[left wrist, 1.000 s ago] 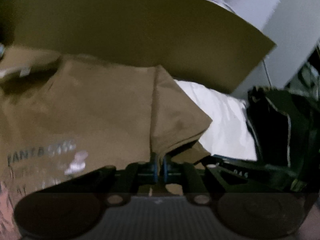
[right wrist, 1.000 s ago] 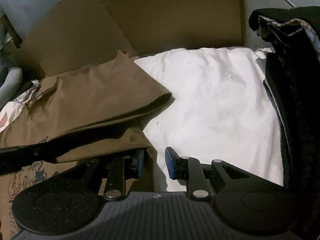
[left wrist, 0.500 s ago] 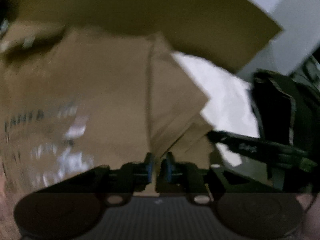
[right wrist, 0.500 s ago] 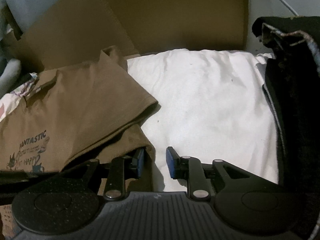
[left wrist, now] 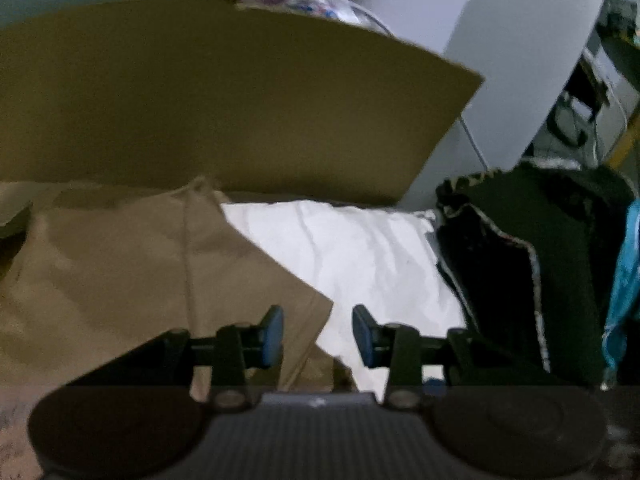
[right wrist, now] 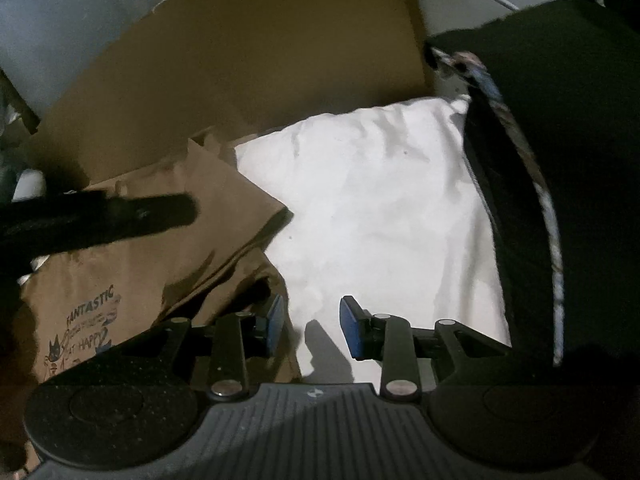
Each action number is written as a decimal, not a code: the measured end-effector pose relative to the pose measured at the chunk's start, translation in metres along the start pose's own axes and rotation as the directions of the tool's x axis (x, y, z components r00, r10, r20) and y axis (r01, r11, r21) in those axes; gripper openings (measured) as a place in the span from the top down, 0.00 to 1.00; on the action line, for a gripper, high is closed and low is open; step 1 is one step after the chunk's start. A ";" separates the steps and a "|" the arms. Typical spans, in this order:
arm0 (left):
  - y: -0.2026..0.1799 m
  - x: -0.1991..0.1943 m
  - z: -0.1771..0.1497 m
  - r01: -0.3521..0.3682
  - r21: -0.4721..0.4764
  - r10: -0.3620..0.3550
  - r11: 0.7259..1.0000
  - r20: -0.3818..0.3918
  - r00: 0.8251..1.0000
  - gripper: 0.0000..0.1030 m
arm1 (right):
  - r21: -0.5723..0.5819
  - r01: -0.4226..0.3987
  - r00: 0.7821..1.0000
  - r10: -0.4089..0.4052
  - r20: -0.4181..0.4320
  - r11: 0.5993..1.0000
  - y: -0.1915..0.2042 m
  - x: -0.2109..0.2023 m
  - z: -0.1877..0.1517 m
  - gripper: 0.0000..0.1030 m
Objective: Fold clothes
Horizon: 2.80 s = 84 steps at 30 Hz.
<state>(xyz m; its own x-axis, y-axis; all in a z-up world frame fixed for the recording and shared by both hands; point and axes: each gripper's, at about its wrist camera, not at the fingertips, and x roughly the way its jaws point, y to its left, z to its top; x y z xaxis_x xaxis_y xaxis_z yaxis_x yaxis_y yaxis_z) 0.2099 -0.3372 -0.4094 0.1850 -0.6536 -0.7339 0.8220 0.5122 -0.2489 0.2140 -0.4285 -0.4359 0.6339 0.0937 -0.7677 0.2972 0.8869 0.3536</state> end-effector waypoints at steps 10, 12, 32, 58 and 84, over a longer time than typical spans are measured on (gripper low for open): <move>-0.011 0.044 0.000 -0.036 0.070 0.040 0.997 -0.062 0.997 0.64 | 0.112 0.011 1.000 -0.010 -0.011 0.994 -0.024 -0.006 -0.020 0.63; -0.011 0.055 0.001 -0.053 0.077 0.059 0.996 -0.084 0.995 0.63 | 0.126 0.017 1.000 -0.017 -0.005 0.992 -0.026 -0.006 -0.020 0.63; 0.009 0.042 0.016 -0.050 0.052 0.055 0.997 -0.104 0.993 0.97 | 0.158 0.032 0.999 -0.033 0.005 0.987 -0.024 -0.006 -0.025 0.63; 0.133 -0.042 0.009 -0.107 -0.258 0.128 0.960 0.065 0.990 0.83 | 0.068 0.067 0.996 -0.070 0.050 0.995 -0.008 -0.011 -0.005 0.63; 0.187 -0.029 -0.027 -0.095 -0.394 0.118 0.914 0.034 0.992 0.88 | 0.028 -0.029 0.995 0.026 0.099 0.999 0.021 0.017 0.054 0.63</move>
<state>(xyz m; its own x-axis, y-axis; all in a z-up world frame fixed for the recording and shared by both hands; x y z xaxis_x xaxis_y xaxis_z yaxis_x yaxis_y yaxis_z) 0.3435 -0.2078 -0.4518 0.2991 -0.6073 -0.7360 0.5216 0.7500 -0.4068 0.2695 -0.4330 -0.4127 0.7090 0.0719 -0.7015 0.2982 0.8709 0.3906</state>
